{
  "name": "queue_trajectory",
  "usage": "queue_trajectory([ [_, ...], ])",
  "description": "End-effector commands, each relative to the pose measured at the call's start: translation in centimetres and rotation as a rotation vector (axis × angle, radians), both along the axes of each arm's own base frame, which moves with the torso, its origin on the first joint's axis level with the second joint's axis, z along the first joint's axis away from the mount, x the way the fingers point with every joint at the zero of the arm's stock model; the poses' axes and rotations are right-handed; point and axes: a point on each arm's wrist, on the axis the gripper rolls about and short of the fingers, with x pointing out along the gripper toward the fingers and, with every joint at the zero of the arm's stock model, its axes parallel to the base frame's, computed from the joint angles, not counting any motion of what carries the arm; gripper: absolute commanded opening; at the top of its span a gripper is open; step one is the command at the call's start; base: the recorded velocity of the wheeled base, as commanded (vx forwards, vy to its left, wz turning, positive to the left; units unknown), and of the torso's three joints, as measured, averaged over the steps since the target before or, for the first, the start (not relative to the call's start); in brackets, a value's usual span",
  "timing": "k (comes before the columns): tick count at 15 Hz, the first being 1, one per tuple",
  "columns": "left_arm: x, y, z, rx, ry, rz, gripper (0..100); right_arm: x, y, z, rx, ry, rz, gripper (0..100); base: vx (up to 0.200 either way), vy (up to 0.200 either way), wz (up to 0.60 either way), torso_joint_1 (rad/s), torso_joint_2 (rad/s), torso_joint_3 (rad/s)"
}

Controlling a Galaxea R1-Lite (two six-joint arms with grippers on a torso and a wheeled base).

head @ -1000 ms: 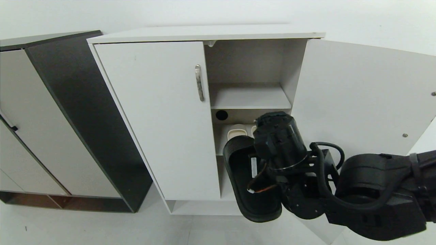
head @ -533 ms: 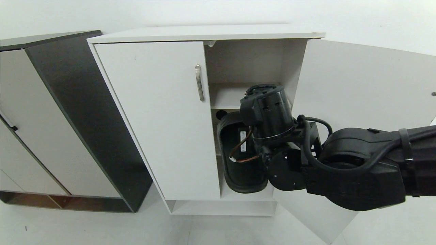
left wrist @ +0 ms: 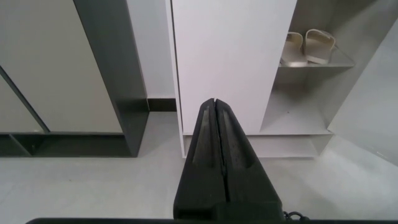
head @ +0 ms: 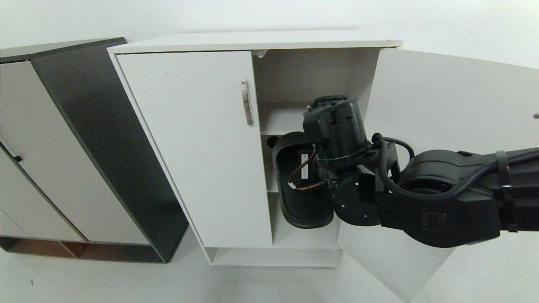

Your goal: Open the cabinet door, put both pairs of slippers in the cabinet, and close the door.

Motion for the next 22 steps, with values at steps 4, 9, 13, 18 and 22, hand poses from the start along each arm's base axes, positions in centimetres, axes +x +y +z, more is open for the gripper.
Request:
queue_trajectory([
  [4, 0.0, 0.0, 0.0, 0.002, 0.0, -0.004, 0, 0.4, 0.0, -0.2, -0.001, 0.001, -0.008, 0, 0.2, 0.0, 0.0, -0.002, 0.0, 0.004],
  [9, 0.0, 0.0, 0.0, 0.002, 0.0, -0.004, 0, 0.3, 0.0, -0.2, -0.001, 0.0, -0.006, 0, 0.2, 0.0, 0.0, 0.005, 0.01, 0.001],
  [13, 0.0, 0.0, 0.0, 0.002, 0.0, -0.004, 0, 0.3, 0.0, -0.4, -0.005, 0.004, -0.006, 0, 0.2, 0.0, 0.0, 0.002, 0.0, 0.001],
  [18, 0.0, 0.0, 0.0, 0.0, -0.001, -0.004, 0, 0.6, 0.3, -0.7, 0.0, 0.009, 0.002, 0, 0.0, 0.0, 0.0, 0.0, 0.0, 0.0],
  [22, 0.0, 0.0, 0.0, 0.0, -0.001, -0.004, 0, 2.5, 0.8, -0.9, 0.005, -0.005, -0.023, 0, 0.0, 0.0, 0.0, 0.0, 0.0, 0.0],
])
